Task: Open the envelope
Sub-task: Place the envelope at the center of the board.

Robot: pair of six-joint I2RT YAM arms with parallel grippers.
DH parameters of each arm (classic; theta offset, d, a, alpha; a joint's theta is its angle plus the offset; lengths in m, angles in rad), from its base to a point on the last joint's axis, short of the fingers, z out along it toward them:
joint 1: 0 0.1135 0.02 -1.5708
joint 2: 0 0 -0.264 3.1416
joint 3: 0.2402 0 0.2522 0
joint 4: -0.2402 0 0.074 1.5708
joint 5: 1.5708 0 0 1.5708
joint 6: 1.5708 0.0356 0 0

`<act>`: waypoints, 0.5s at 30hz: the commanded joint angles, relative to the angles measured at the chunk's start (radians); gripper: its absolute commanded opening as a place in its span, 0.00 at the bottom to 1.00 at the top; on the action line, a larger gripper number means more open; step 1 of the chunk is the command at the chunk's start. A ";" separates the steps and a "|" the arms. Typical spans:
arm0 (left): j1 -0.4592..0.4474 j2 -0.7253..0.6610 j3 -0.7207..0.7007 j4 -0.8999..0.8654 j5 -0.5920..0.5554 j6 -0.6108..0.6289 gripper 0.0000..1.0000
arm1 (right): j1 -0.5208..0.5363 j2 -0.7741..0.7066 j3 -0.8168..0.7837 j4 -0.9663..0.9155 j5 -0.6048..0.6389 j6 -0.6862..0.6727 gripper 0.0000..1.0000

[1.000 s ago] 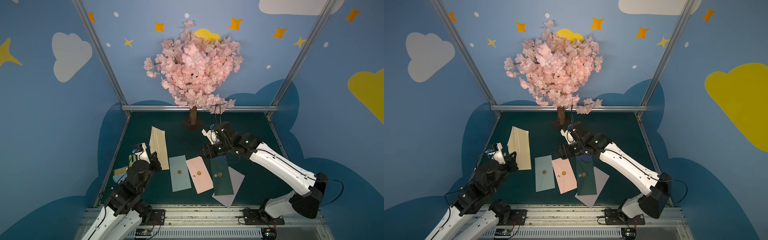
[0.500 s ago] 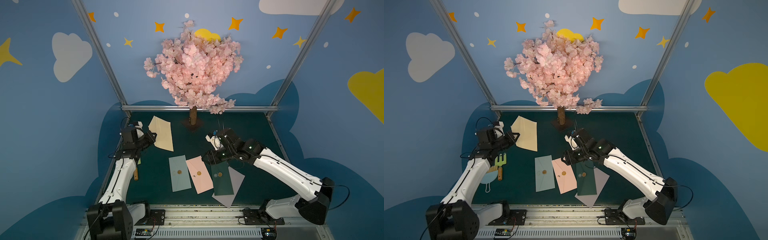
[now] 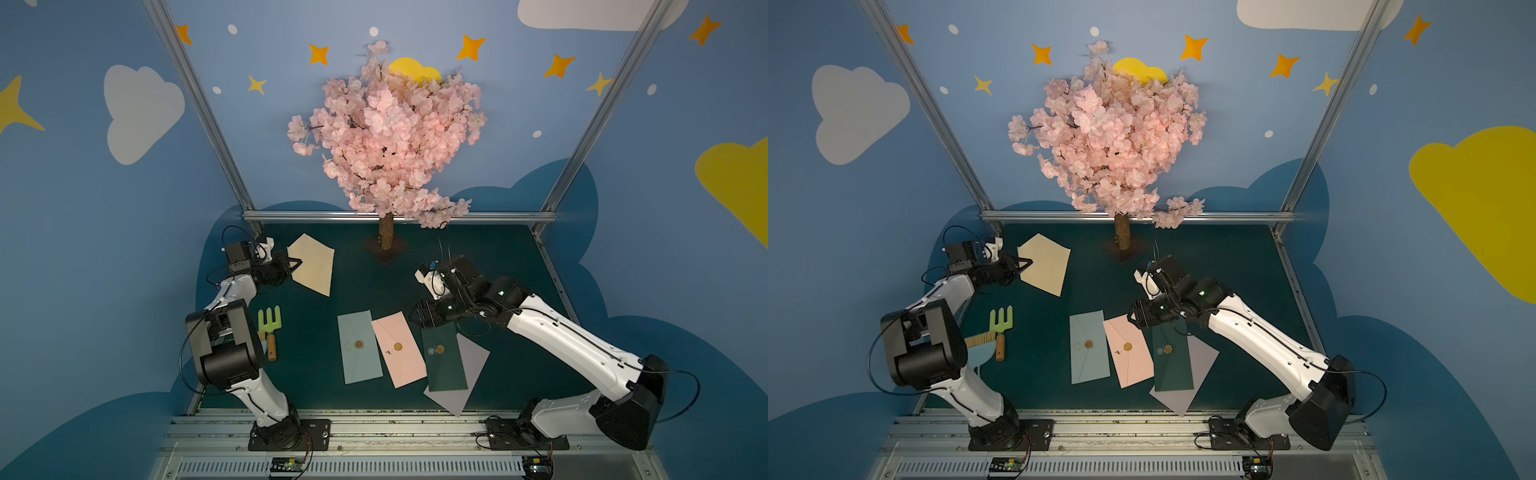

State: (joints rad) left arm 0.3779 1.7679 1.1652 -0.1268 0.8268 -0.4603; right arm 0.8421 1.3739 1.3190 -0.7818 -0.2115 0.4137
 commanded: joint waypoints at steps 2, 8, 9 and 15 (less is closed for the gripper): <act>0.001 0.053 0.038 -0.080 0.037 0.091 0.03 | -0.008 -0.006 -0.008 -0.003 -0.030 -0.005 0.65; 0.012 0.144 0.053 -0.121 -0.017 0.122 0.03 | -0.008 -0.017 -0.014 -0.016 -0.038 -0.006 0.65; 0.011 0.149 0.051 -0.123 -0.025 0.126 0.03 | -0.009 -0.020 -0.016 -0.019 -0.035 -0.008 0.65; 0.015 0.186 0.043 -0.183 -0.082 0.163 0.03 | -0.014 -0.029 -0.025 -0.012 -0.034 -0.016 0.65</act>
State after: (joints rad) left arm 0.3882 1.9404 1.2022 -0.2573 0.7757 -0.3412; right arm 0.8333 1.3735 1.3010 -0.7837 -0.2375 0.4103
